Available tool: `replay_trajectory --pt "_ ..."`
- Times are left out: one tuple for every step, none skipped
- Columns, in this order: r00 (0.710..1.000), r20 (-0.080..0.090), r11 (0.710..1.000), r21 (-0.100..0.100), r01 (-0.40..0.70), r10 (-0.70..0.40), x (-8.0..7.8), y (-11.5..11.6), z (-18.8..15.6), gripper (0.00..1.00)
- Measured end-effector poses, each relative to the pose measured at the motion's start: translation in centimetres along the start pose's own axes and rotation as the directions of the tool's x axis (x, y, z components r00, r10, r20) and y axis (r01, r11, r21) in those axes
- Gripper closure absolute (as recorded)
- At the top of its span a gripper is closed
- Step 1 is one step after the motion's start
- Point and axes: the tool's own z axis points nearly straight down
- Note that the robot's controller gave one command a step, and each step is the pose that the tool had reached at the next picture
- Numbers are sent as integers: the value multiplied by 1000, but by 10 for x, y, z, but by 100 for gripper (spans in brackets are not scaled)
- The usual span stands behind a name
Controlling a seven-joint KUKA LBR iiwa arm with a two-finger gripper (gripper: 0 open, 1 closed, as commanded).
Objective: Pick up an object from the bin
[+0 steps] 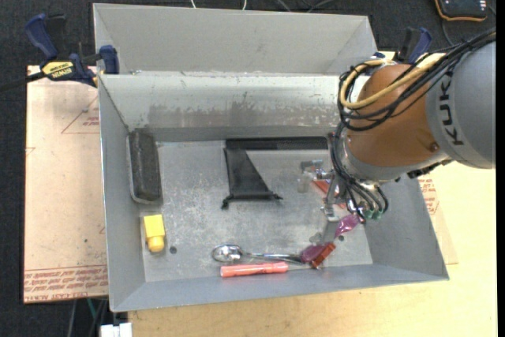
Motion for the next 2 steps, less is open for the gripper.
replay_trajectory --pt "785 17 785 10 620 -620 31 -44 77 0" --pt "955 5 955 0 297 -297 32 -15 1 0"
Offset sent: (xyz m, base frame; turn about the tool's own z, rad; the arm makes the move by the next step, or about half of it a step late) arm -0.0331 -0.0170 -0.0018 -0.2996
